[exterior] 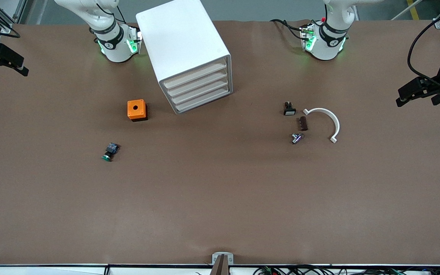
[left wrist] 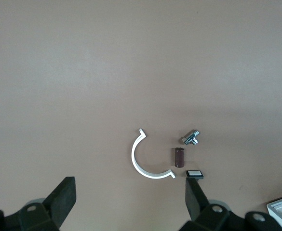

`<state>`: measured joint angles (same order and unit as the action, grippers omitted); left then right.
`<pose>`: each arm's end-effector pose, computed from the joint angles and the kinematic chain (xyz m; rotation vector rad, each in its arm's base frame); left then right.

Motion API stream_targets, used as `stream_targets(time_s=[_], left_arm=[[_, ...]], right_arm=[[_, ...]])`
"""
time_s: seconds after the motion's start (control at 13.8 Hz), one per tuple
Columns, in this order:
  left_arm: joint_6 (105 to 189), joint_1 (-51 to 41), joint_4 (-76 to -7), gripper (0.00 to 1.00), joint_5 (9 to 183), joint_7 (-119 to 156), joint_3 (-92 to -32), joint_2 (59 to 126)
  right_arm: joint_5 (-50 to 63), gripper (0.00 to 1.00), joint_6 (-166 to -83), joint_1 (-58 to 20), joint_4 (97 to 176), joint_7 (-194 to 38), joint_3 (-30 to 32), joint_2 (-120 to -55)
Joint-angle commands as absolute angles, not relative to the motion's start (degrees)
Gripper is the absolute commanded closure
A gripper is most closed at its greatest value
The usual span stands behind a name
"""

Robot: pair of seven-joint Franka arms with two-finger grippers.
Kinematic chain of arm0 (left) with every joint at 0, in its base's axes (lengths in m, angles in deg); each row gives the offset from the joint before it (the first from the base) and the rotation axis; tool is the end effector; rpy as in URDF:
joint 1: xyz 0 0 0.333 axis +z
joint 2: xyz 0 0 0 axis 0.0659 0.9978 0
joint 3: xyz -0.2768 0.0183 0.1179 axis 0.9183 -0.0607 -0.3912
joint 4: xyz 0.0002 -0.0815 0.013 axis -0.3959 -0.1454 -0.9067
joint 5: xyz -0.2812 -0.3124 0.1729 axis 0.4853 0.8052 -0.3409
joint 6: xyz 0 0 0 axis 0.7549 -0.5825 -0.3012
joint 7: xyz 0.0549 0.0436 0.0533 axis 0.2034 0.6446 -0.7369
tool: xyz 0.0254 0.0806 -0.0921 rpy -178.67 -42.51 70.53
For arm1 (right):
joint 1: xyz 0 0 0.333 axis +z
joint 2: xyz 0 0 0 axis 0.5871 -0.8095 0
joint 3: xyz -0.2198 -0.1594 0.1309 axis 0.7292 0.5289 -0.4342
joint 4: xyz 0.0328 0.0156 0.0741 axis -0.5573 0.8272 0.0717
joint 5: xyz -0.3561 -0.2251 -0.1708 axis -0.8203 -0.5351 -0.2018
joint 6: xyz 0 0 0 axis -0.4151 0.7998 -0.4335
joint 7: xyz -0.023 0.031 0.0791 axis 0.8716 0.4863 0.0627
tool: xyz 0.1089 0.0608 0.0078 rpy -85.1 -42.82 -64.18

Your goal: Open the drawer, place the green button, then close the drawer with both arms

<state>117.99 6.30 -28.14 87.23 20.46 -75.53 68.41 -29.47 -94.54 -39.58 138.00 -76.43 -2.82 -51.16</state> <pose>0.6224 -0.0234 0.6099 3.1275 0.0666 0.0197 0.5366 -0.0497 0.6201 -3.1143 0.0448 0.0467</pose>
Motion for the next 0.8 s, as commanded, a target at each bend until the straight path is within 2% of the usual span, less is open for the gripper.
stream_targets(time_s=[0.0,0.44,0.73], left_arm=[[117.02,6.33,-26.66,0.00,87.06,20.36,-75.58,68.99],[117.02,6.50,-26.66,0.00,86.97,19.92,-75.58,69.34],[116.67,7.21,-27.18,0.00,86.97,19.74,-75.58,71.88]], right_arm=[[-29.86,0.00,-94.82,-39.91,139.52,-75.63,-3.07,-49.50],[-29.86,0.00,-94.82,-39.91,139.34,-75.63,-3.07,-49.68],[-29.95,0.00,-95.00,-40.00,138.64,-76.15,-2.99,-49.85]])
